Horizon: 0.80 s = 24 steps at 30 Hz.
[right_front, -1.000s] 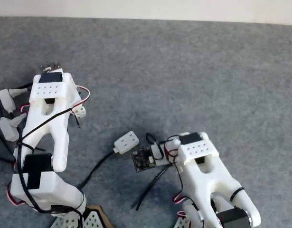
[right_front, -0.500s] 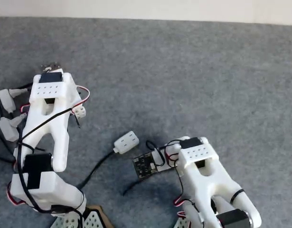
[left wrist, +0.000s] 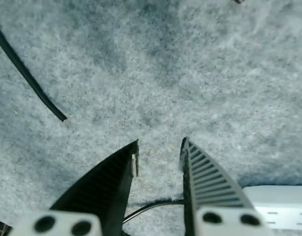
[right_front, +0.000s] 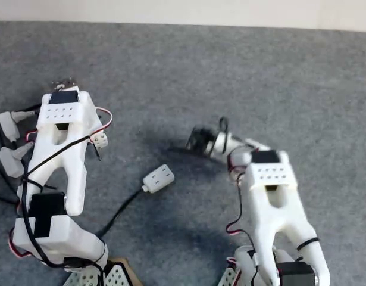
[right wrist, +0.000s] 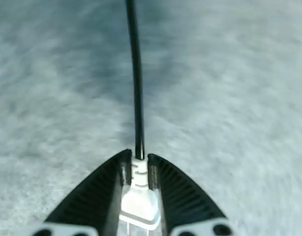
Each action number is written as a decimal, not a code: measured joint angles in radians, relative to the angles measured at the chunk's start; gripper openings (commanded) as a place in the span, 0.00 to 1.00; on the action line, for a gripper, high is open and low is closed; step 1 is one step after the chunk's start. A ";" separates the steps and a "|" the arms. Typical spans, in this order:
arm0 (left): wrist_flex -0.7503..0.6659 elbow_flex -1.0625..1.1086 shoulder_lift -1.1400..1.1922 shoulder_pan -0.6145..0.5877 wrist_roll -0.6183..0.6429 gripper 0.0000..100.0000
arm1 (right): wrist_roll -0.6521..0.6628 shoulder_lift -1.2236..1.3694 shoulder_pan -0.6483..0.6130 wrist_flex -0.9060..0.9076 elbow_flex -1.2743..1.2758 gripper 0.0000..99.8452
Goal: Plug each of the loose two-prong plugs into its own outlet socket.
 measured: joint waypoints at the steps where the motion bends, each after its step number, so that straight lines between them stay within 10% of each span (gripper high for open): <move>1: 0.000 0.000 0.000 0.000 0.000 0.15 | -0.043 0.000 0.005 0.038 -0.046 0.00; 16: -0.011 0.011 0.000 0.000 0.000 0.15 | -0.971 0.644 -0.081 0.187 -0.582 0.00; 24: -0.031 0.015 0.000 0.000 0.000 0.15 | -1.059 0.908 -0.055 0.201 -0.868 0.07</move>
